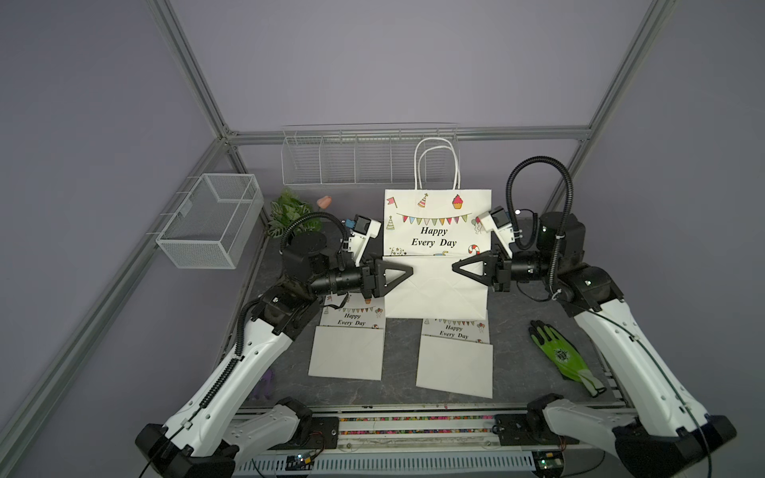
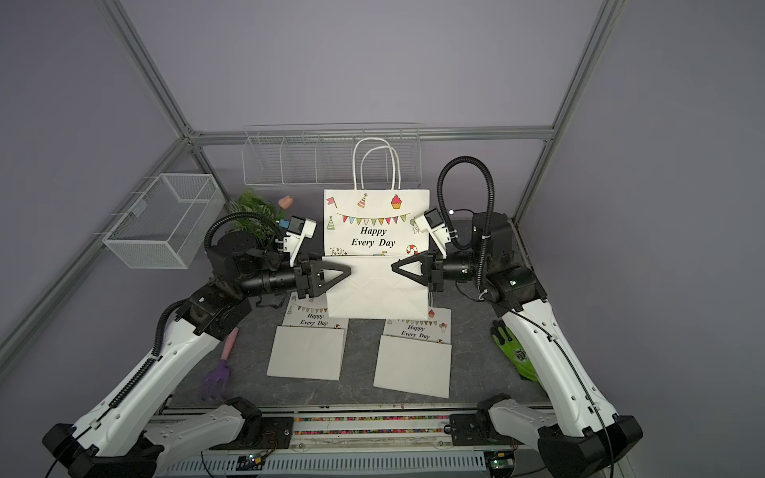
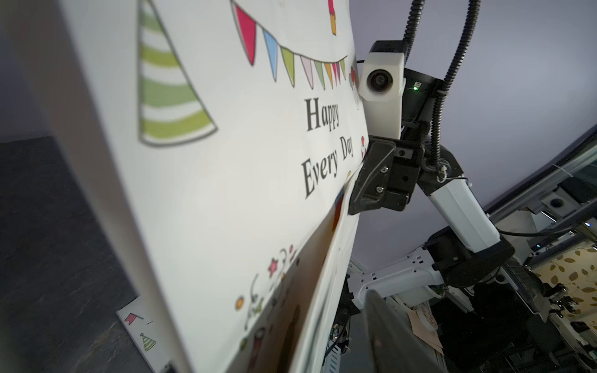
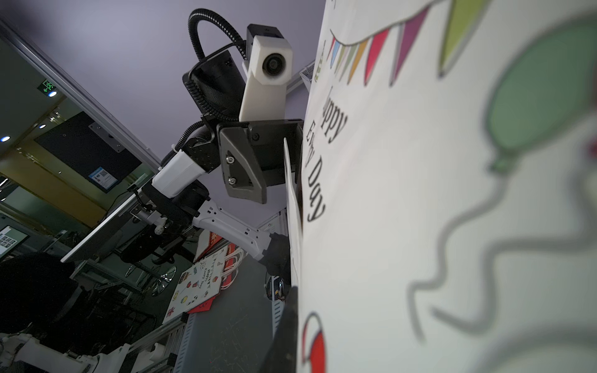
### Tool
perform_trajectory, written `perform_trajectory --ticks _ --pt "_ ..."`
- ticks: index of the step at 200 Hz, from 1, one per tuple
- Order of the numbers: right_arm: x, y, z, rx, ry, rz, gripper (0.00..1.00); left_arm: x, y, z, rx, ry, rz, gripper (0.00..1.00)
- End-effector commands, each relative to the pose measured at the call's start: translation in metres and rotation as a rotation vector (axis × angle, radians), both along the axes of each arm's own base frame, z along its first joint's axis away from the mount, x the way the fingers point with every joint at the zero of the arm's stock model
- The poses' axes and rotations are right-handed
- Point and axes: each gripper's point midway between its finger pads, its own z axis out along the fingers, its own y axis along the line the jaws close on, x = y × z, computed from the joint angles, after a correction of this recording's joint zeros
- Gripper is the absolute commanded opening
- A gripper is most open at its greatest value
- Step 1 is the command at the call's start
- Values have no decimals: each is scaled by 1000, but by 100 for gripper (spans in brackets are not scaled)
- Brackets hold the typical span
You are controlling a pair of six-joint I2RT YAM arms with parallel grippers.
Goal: Put away the paper bag
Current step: Press the paper bag, then place the paper bag at the center of the board.
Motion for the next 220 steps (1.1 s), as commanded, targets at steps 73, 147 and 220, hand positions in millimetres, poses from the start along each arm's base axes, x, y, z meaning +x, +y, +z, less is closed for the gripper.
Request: perform_trajectory --ticks 73,147,220 --pt "100 23 -102 -179 225 -89 7 13 95 16 193 -217 531 98" --pt "193 31 -192 -293 410 -199 7 19 93 -2 222 -185 534 98" --pt "246 25 -266 -393 506 -264 7 21 88 -13 234 -158 510 99"
